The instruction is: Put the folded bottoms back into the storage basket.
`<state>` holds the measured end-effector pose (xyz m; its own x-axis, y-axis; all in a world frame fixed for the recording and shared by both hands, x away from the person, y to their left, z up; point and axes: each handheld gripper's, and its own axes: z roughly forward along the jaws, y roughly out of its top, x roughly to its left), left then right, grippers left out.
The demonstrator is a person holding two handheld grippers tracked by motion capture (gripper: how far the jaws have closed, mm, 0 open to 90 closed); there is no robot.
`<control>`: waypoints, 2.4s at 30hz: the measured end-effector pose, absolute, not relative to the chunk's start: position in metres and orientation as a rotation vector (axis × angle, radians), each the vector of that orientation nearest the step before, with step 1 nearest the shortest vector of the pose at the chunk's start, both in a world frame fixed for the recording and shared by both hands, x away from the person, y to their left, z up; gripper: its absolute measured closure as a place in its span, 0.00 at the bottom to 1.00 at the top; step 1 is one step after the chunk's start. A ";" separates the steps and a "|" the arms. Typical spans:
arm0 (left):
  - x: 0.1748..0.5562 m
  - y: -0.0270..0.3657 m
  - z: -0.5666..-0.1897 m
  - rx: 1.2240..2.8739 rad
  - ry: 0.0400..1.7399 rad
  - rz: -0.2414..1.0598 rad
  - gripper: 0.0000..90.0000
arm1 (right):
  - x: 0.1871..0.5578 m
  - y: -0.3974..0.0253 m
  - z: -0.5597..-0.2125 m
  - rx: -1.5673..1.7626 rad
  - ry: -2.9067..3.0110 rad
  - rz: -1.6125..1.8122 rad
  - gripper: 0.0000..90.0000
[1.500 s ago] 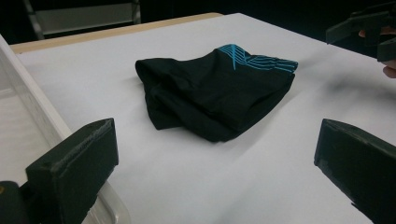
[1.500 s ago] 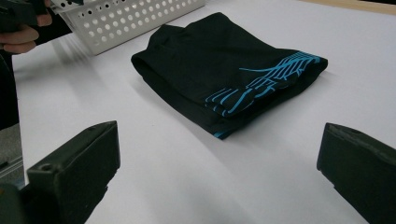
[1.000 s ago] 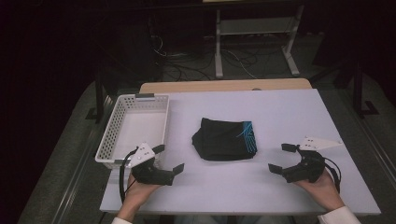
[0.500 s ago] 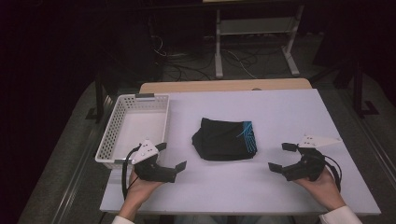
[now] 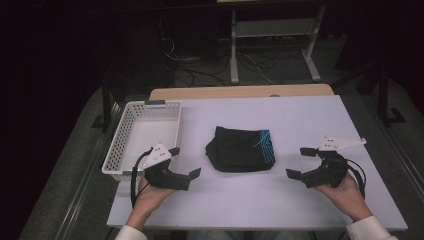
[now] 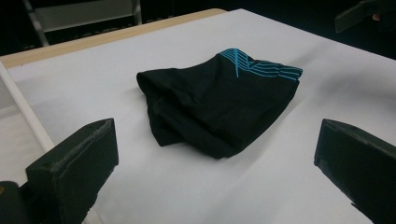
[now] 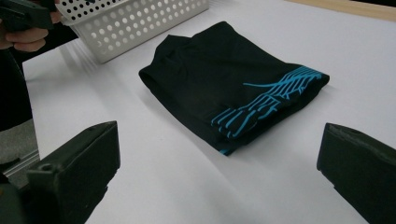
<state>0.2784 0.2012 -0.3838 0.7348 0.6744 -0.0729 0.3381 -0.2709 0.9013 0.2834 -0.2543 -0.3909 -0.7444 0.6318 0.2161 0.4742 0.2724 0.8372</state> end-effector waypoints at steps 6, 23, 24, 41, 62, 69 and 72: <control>0.285 0.200 -0.378 1.880 0.783 0.396 0.00 | 0.290 -0.249 -0.381 1.030 2.395 1.465 0.00; 0.304 0.194 -0.369 1.875 0.776 0.382 0.00 | 0.307 -0.237 -0.379 1.044 2.435 1.436 0.00; 0.305 0.194 -0.369 1.876 0.777 0.381 0.00 | 0.309 -0.237 -0.381 1.050 2.438 1.436 0.00; 0.328 0.177 -0.361 1.889 0.766 0.373 0.00 | 0.322 -0.228 -0.390 1.085 2.451 1.431 0.00; 0.359 0.158 -0.360 1.924 0.783 0.337 0.00 | 0.339 -0.225 -0.391 1.167 2.451 1.383 0.00; 0.368 0.150 -0.365 1.949 0.797 0.337 0.00 | 0.344 -0.224 -0.395 1.201 2.460 1.372 0.00; 0.372 0.147 -0.367 1.952 0.802 0.331 0.00 | 0.345 -0.225 -0.396 1.207 2.463 1.370 0.00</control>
